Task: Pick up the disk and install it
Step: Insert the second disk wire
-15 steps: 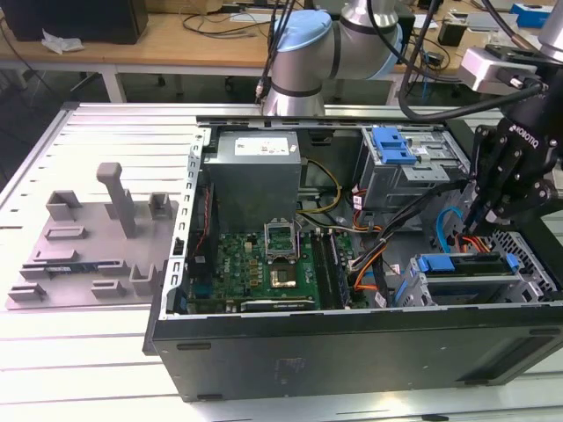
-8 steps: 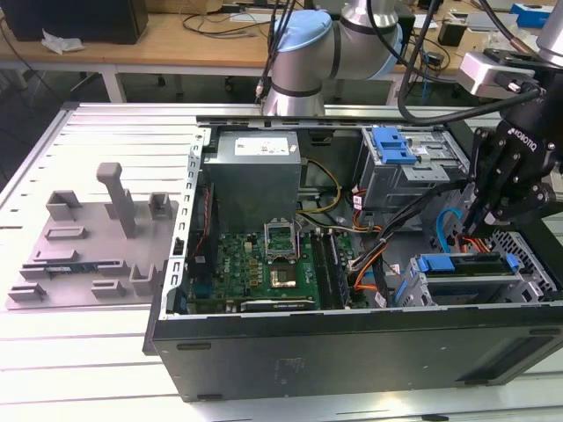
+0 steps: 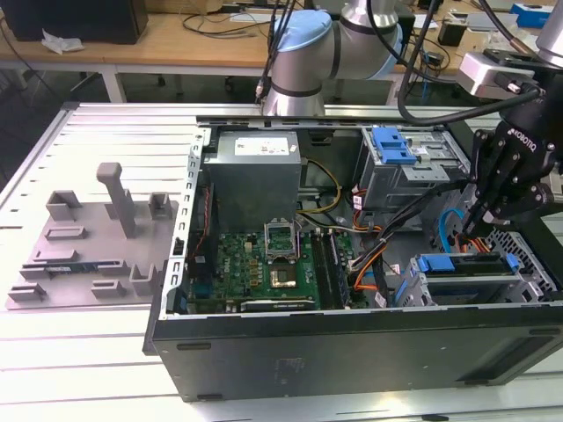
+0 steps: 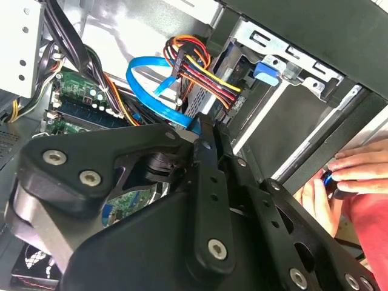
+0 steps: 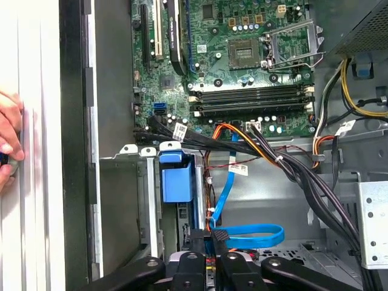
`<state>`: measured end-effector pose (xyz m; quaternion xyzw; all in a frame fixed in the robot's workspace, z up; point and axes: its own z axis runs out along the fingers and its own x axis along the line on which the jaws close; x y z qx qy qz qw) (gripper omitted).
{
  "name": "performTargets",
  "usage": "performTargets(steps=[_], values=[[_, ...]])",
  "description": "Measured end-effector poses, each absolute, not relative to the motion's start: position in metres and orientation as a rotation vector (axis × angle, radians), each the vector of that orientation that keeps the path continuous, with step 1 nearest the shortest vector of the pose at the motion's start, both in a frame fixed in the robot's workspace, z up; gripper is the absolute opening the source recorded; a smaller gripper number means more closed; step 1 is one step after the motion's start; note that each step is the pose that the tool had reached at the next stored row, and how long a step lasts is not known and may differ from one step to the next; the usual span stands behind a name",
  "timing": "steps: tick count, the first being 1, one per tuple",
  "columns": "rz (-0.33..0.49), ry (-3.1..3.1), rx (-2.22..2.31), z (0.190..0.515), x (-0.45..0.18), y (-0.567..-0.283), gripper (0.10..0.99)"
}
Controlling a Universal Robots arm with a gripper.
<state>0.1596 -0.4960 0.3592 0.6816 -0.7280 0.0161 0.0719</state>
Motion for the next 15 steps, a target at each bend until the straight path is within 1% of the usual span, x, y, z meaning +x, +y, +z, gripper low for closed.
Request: performTargets(steps=[2,4,6,11,15], values=[[0.060,-2.181,2.044,0.359,0.160,-0.496,0.161],[0.115,-2.151,2.023,0.359,0.160,-0.493,0.161],[0.132,-2.140,2.018,0.360,0.160,-0.491,0.161],[0.138,-2.135,2.044,0.360,0.157,-0.491,0.161],[0.106,-2.159,2.068,0.360,0.157,-0.502,0.161]])
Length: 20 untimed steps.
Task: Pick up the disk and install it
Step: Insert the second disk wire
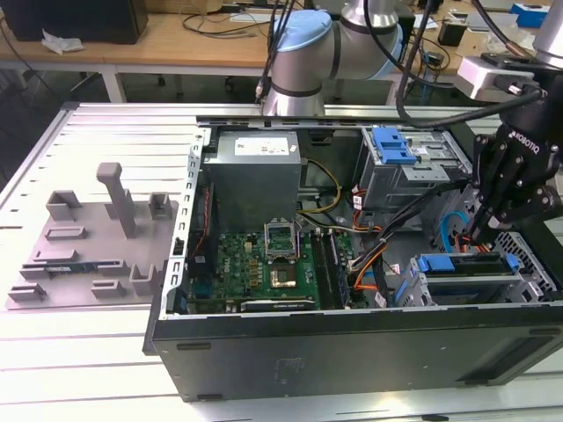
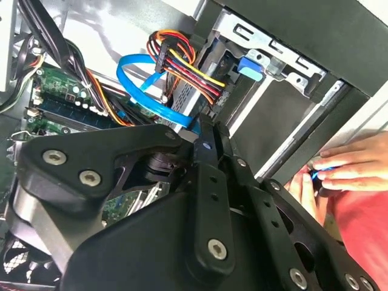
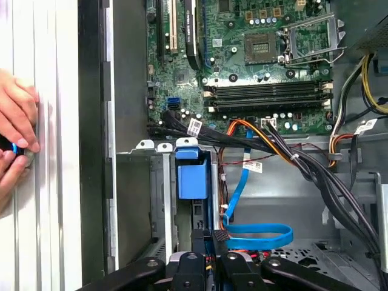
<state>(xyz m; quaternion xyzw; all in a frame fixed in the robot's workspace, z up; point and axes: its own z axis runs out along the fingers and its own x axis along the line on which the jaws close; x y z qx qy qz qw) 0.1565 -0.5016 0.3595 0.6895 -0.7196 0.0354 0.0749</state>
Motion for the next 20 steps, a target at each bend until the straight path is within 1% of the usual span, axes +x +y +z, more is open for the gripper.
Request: performTargets(steps=[5,11,20], values=[[0.066,-2.184,2.094,0.359,0.155,-0.508,0.161],[0.061,-2.186,2.097,0.359,0.154,-0.515,0.161],[0.059,-2.188,2.098,0.359,0.153,-0.516,0.161]])
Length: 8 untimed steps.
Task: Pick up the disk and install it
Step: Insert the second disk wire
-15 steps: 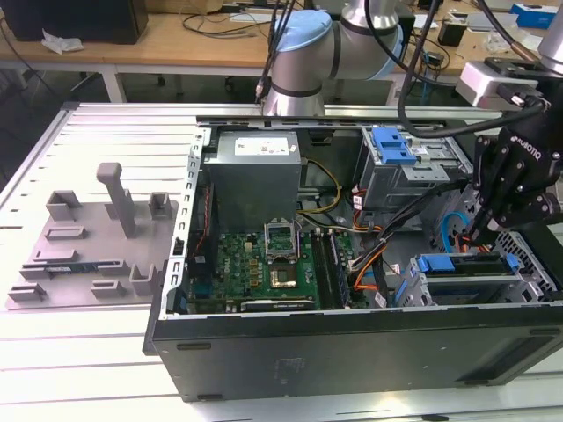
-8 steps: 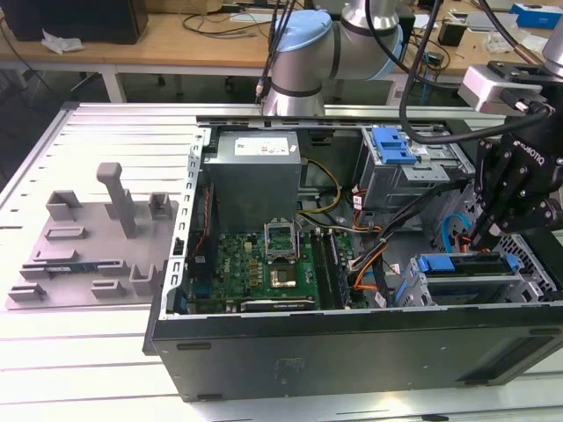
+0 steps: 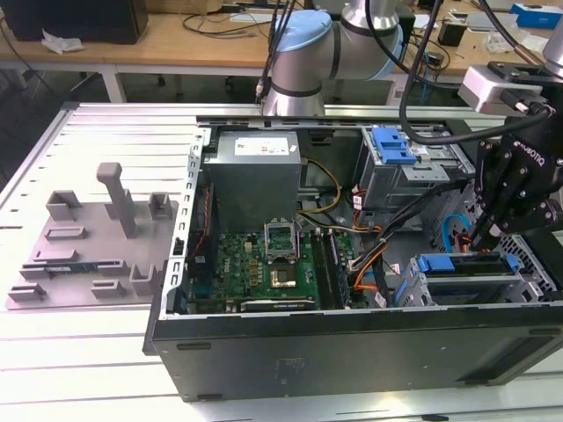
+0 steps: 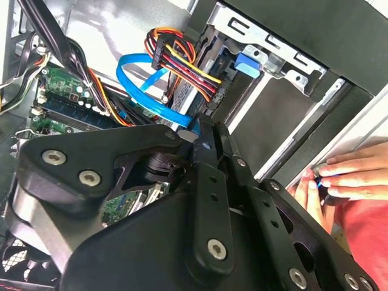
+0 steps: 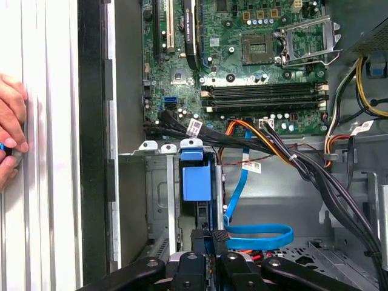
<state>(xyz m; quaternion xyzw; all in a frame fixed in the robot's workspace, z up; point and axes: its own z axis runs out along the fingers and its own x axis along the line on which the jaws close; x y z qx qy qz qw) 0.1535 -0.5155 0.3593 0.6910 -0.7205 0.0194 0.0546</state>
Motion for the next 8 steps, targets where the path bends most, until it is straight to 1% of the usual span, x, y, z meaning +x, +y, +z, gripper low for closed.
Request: performTargets(steps=[8], values=[[0.051,-2.181,2.115,0.3580,0.1534,-0.5164,0.161]])
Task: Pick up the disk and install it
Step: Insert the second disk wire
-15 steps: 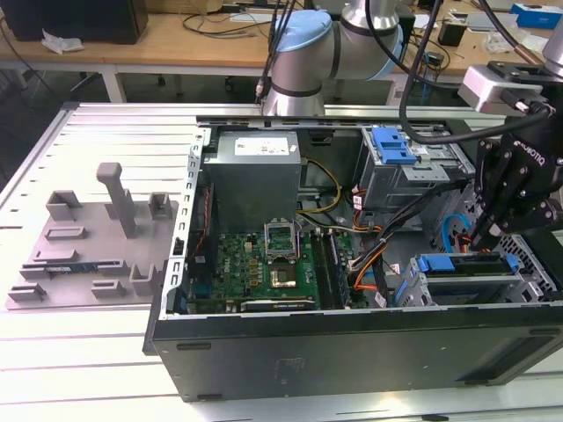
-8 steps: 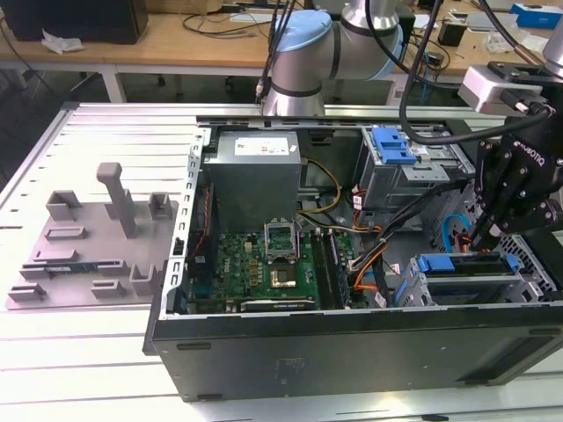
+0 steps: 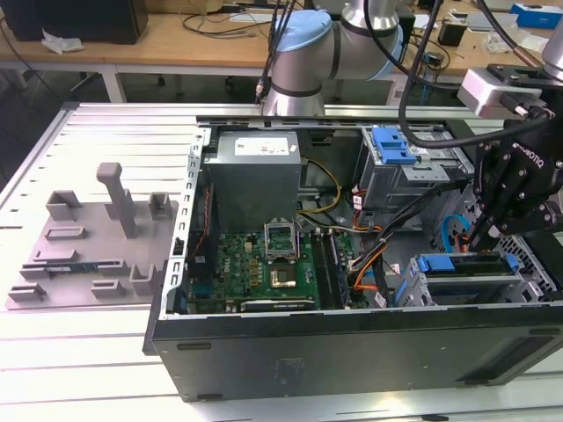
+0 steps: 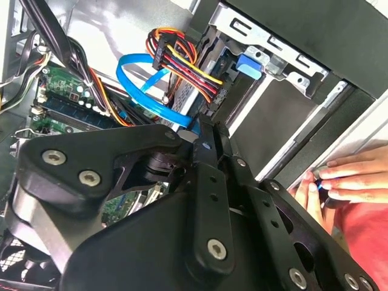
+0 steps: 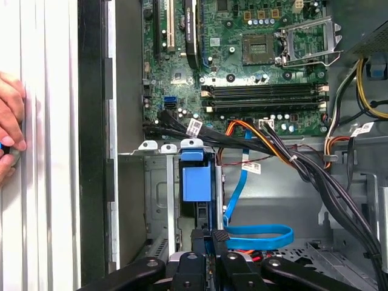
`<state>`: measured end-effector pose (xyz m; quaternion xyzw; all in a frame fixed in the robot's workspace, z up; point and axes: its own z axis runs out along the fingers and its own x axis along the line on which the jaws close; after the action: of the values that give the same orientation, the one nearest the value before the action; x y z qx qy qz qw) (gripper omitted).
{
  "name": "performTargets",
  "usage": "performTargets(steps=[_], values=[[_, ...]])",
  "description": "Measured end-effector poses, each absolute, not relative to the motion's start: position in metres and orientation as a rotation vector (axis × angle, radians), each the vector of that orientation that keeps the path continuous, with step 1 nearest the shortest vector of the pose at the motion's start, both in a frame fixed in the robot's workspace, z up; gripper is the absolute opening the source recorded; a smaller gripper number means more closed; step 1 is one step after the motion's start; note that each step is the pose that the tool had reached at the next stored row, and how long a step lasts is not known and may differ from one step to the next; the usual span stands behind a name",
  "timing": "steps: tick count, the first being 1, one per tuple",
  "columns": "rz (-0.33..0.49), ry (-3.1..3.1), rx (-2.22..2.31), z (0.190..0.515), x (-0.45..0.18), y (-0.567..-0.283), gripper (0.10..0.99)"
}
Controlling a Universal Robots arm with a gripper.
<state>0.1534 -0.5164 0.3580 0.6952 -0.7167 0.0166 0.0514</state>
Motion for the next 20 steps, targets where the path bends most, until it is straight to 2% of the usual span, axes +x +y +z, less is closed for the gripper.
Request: performTargets(steps=[20], values=[[0.035,-2.179,2.134,0.3559,0.1541,-0.5185,0.161]])
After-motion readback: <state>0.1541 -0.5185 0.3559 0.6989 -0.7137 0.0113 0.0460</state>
